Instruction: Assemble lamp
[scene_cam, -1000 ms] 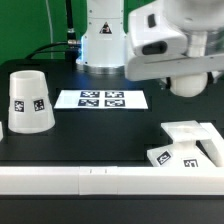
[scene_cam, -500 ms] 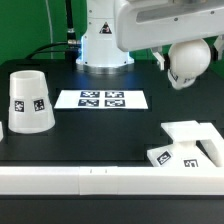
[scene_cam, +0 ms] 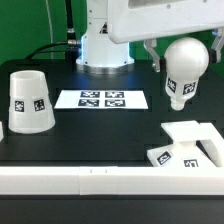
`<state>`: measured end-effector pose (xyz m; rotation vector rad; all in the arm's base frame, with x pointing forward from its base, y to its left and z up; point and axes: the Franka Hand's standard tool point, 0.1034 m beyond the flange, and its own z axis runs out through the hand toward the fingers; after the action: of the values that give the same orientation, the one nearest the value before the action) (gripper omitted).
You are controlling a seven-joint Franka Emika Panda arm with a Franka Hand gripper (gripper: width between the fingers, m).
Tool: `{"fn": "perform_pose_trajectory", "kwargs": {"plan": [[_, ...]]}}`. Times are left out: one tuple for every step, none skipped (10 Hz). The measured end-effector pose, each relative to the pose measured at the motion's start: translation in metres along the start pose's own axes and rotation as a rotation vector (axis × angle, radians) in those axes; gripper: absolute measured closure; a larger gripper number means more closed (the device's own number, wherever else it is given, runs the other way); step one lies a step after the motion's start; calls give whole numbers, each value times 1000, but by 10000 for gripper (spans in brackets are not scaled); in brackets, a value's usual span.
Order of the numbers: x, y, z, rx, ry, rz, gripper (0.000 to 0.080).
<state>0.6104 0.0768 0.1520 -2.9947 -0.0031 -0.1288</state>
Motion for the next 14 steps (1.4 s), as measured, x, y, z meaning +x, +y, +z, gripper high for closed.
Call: {"fn": "perform_pose_trajectory", "kwargs": {"plan": [[8,1,-6,-5,67,1,222],[14,2,-6,-12,143,3,222],[14,4,-3,-21,216,3,222],[10,5,0,-21,207,3,222],[16,5,-1,-27,211,-22,222],[25,6,-2,-27,218,-36,222],[28,3,-1,-25,220,-39,222],[28,3,-1,-25,218,-39,222],[27,3,0,-25,217,-39,222],[27,3,1,-25,219,-39,222],[26,1,4,-25,217,-42,222],[26,0,6,-24,215,-44,222],[25,-1,8,-24,211,-45,222],[24,-1,11,-24,207,-45,222]]}}
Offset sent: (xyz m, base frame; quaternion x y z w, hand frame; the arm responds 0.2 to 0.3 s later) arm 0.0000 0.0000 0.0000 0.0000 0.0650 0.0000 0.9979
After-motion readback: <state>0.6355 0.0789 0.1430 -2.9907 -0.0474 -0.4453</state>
